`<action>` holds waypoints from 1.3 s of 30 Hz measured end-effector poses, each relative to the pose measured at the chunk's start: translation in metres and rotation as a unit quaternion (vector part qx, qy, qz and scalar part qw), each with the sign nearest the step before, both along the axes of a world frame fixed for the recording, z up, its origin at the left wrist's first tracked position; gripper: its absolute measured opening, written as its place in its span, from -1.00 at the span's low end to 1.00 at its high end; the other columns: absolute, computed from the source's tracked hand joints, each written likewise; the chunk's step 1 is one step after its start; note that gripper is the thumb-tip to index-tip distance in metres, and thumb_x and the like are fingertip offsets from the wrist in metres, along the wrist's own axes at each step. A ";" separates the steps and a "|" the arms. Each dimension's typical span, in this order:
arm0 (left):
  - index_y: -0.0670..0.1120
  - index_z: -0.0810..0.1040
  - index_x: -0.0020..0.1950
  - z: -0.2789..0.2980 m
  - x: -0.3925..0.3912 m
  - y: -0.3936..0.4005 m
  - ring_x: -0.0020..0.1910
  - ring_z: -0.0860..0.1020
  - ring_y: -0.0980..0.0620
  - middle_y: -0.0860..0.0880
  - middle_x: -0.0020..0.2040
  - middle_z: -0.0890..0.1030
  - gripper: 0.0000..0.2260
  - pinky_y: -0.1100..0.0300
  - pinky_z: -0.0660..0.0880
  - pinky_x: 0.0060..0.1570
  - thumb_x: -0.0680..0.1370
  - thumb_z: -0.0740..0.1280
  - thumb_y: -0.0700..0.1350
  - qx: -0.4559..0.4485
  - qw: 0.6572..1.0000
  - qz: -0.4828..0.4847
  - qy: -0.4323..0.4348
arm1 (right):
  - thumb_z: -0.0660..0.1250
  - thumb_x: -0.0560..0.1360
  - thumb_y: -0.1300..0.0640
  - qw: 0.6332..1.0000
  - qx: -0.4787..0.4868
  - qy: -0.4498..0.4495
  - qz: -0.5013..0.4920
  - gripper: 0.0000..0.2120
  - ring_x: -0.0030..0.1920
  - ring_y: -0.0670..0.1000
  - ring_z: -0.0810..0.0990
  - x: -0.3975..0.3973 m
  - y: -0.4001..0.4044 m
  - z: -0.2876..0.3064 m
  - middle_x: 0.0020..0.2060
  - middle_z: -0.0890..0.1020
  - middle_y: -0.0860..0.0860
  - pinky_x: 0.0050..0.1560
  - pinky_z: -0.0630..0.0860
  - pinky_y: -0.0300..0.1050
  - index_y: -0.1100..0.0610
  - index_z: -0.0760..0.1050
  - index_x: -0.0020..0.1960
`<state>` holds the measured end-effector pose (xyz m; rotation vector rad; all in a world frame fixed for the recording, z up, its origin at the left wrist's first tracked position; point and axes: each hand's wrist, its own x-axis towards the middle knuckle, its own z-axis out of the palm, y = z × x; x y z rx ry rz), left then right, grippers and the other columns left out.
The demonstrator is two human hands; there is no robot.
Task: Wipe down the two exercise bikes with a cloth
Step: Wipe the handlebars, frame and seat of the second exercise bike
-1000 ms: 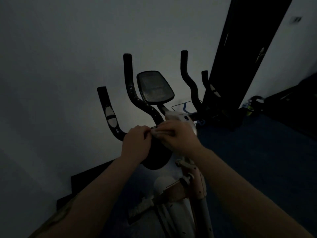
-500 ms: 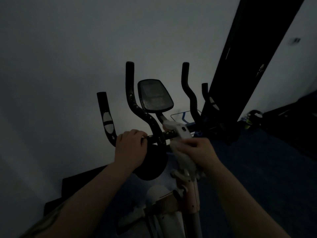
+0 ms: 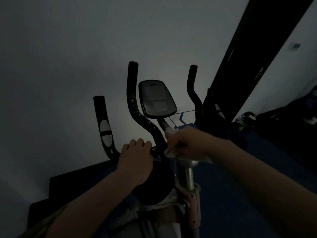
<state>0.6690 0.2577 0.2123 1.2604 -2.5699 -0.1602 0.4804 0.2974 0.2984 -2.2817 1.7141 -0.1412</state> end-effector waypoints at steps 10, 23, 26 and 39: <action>-0.10 0.48 -0.12 0.000 0.003 -0.004 -0.18 0.48 -0.09 -0.08 -0.17 0.49 -0.83 0.04 0.37 -0.19 0.51 0.12 -0.11 -0.058 0.997 -0.051 -0.009 | 0.48 0.40 0.24 0.981 -0.041 -0.176 -0.068 -0.84 0.02 -0.21 0.61 0.006 0.017 -0.043 0.00 0.68 -0.03 0.06 0.51 -0.33 0.12 0.68 -0.02; -0.15 0.52 -0.15 -0.003 0.000 -0.003 -0.26 0.49 -0.15 -0.13 -0.25 0.52 -0.89 0.03 0.41 -0.28 0.43 0.25 -0.14 -0.074 0.997 -0.018 -0.011 | 0.45 0.41 0.28 0.968 -0.135 -0.213 -0.003 -0.85 0.00 -0.24 0.60 0.002 0.030 -0.057 -0.01 0.70 0.01 0.02 0.54 -0.30 0.15 0.68 -0.03; -0.12 0.52 -0.13 -0.002 -0.001 -0.004 -0.26 0.48 -0.12 -0.10 -0.24 0.51 -0.73 0.03 0.40 -0.28 0.48 0.05 -0.06 -0.076 0.996 -0.012 -0.036 | 0.42 0.44 0.22 0.987 -0.091 -0.126 0.040 -0.81 -0.02 -0.08 0.60 -0.012 0.037 -0.049 -0.01 0.69 -0.10 -0.01 0.52 -0.26 0.01 0.66 0.02; -0.02 0.49 -0.03 -0.004 -0.006 -0.003 -0.20 0.47 -0.08 -0.04 -0.17 0.53 -0.63 0.04 0.40 -0.18 0.52 -0.09 0.01 -0.056 0.998 0.040 -0.006 | 0.46 0.37 0.29 0.811 -0.157 -0.522 -0.210 -0.79 0.00 -0.25 0.64 0.023 0.059 -0.098 -0.11 0.69 -0.26 0.03 0.49 -0.43 -0.01 0.68 -0.11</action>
